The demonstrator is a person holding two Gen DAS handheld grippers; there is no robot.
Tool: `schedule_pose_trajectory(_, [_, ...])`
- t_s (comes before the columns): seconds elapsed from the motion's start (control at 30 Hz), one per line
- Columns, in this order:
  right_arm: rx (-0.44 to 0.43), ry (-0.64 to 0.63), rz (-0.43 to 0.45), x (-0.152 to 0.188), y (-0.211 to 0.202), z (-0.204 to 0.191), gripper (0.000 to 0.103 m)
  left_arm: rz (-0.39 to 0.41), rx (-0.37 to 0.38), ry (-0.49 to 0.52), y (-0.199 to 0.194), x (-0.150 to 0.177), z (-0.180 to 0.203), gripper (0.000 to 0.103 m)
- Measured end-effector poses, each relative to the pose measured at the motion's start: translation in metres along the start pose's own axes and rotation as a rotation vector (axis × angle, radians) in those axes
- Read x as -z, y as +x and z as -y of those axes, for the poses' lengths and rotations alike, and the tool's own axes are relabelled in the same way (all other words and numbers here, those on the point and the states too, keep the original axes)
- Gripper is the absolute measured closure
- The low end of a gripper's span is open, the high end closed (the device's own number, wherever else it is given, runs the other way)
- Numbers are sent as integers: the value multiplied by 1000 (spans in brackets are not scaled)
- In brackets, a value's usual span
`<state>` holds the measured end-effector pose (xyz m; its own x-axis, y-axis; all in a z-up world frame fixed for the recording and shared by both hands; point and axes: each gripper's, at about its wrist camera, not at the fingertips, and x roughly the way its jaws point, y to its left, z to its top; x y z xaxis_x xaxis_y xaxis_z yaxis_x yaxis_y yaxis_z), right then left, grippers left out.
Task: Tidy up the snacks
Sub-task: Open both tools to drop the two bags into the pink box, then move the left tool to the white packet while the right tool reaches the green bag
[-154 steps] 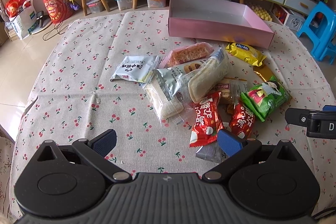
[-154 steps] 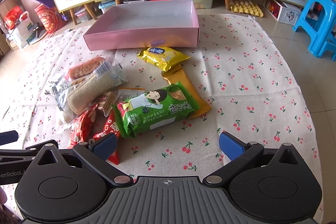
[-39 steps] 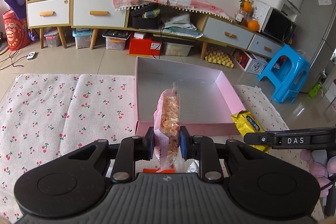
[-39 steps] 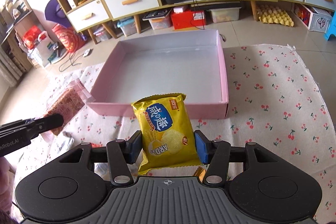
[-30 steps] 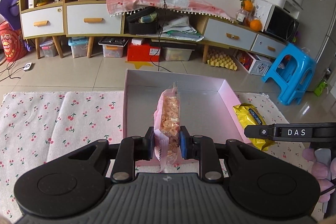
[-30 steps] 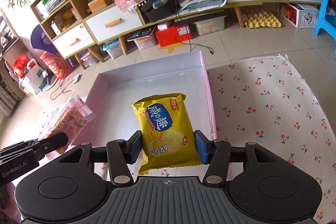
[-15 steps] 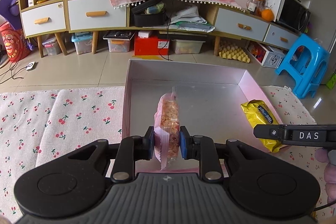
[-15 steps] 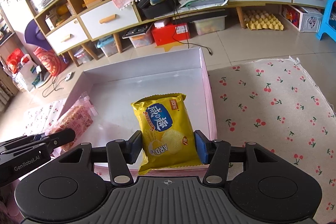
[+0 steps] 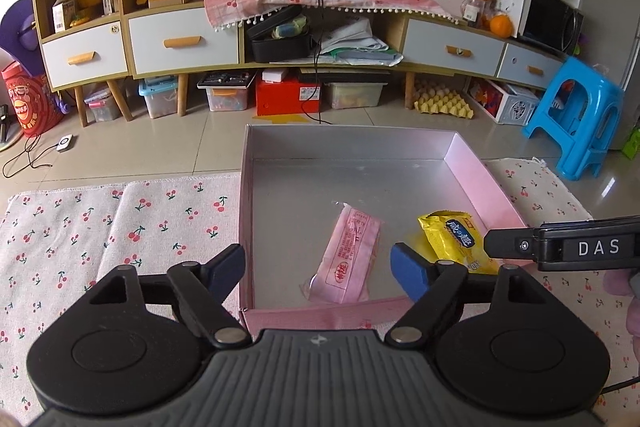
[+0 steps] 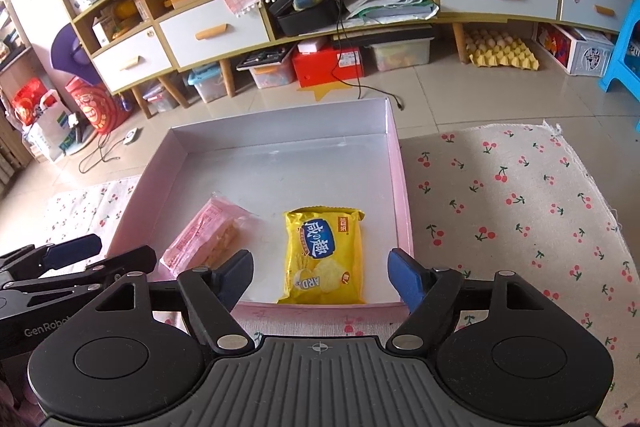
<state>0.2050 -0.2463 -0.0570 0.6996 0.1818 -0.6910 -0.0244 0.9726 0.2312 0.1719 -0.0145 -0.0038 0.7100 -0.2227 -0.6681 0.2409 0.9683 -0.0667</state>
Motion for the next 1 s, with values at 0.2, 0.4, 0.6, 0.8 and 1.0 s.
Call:
schedule_pose_trajectory(0.2, [3,-7,27,1,-34,-7,21,-12,-1,19,-22,3,6,9])
schedule_pose_trajectory(0.4, [1,3,31,10,-59,-10,21,-37,-35,41,-39,11,11,1])
schedule_pose_trajectory(0.6, [-17,19,19,25,-77,-11,15,-77,-67,65,-51,21,13,1])
schedule_pose_trajectory(0.8, [41,31,-83,40,-86,-15,15,-128,-79,37,-62,30,6,1])
schedule_pose_trajectory(1.0, [15,44,-123,58,-96,-19,14,-153,-91,33,-76,46,0,1])
